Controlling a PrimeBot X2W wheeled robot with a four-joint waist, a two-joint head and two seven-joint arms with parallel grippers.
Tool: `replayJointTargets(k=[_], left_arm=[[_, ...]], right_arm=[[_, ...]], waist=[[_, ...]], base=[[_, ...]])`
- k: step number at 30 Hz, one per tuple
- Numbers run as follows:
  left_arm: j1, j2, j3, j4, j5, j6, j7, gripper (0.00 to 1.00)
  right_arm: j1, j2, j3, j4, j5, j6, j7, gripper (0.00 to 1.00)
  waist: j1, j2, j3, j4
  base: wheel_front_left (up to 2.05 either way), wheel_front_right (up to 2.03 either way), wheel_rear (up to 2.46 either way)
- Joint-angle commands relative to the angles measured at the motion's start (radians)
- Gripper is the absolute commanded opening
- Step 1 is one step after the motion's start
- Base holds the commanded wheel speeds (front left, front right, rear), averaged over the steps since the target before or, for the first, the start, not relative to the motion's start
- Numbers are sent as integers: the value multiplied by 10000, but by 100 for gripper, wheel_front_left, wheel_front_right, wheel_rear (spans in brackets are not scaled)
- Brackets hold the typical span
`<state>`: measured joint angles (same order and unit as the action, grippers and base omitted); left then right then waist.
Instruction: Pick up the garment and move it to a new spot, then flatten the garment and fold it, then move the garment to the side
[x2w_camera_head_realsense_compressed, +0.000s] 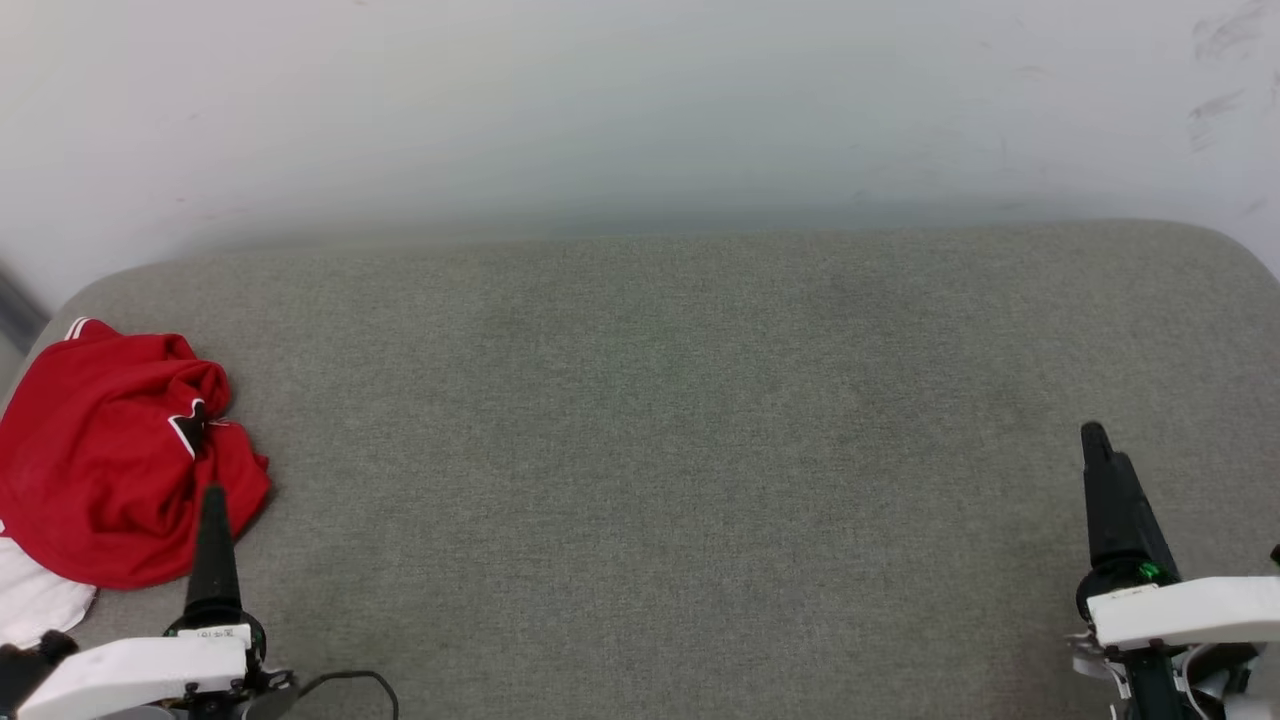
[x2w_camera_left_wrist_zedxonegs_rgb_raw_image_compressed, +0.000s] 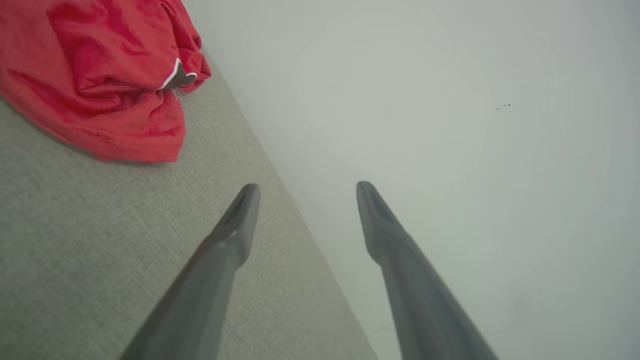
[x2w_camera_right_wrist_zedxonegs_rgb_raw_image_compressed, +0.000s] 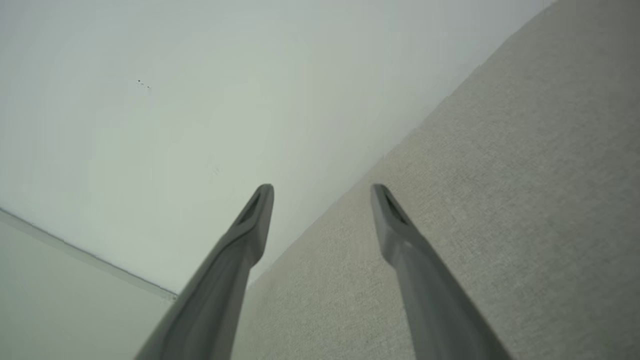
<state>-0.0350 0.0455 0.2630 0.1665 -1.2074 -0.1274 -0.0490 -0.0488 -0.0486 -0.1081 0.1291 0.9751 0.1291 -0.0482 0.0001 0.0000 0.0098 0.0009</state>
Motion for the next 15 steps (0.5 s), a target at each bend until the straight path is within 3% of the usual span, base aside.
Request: replayJointTargets(k=[1, 7, 15], left_arm=[[-125, 41, 137, -387, 448, -21, -108, 100], [-37, 43, 112, -1408, 2072, 399, -308, 100], [293, 46, -1168, -2791, 4753, 1350, -567, 100]], right_arm=[[-221, -22, 89, -391, -649, 18, -108, 100], [-187, -23, 360, -964, -2127, 19, -315, 100], [-211, -27, 876, -1676, -4447, 20, -570, 100]], waist=[[-1, 0, 7, -2], [-1, 0, 31, 7], [-1, 0, 84, 17]], base=[[0, 0, 0], [0, 0, 0], [0, 0, 0]])
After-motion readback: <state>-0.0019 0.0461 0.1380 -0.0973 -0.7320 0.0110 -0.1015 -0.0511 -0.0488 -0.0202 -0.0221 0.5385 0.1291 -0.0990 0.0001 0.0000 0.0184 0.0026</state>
